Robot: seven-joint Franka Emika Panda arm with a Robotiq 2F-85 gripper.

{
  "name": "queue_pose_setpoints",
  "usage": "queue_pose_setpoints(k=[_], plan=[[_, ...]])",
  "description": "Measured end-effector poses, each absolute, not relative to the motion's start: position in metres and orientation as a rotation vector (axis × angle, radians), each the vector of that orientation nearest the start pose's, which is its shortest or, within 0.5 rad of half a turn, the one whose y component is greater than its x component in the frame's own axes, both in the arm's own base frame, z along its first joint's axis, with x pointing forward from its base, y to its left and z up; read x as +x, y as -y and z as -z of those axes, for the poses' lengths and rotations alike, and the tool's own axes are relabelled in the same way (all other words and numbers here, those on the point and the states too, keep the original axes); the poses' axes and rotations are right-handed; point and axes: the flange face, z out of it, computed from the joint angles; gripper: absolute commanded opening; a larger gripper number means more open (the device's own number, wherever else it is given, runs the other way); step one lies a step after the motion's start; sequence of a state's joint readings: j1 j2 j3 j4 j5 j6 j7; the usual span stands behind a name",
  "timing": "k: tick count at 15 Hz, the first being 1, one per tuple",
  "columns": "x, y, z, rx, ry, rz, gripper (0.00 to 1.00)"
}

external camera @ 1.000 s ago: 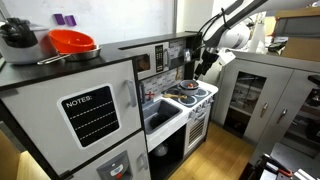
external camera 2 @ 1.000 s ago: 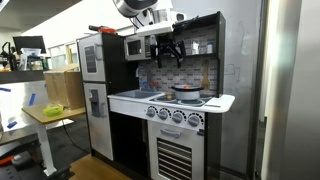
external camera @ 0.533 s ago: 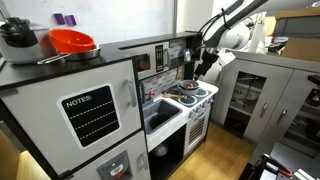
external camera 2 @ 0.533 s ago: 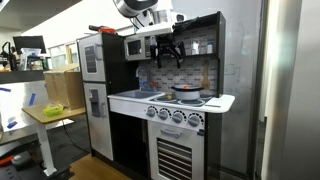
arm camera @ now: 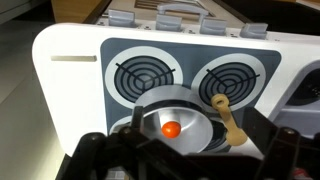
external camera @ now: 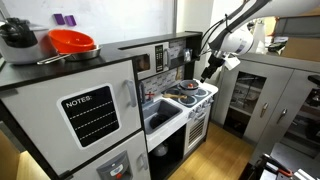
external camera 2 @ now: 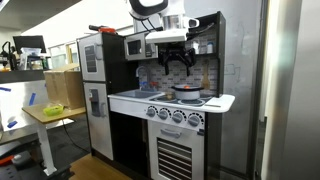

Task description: Remove the white object from the pot and put it on the stove

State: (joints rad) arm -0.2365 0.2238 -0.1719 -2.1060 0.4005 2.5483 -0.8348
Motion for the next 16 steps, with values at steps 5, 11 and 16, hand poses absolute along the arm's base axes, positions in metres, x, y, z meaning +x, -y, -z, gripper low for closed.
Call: queue_pose_setpoints(k=[5,11,16], plan=[[0.562,0.24,-0.323,-3.023,0.202,0.504,1.0],[0.585,0.248,-0.314,-2.992,0.158,0.548,1.0],[0.608,0.251,-0.303,-2.972,0.16,0.57,0.74]])
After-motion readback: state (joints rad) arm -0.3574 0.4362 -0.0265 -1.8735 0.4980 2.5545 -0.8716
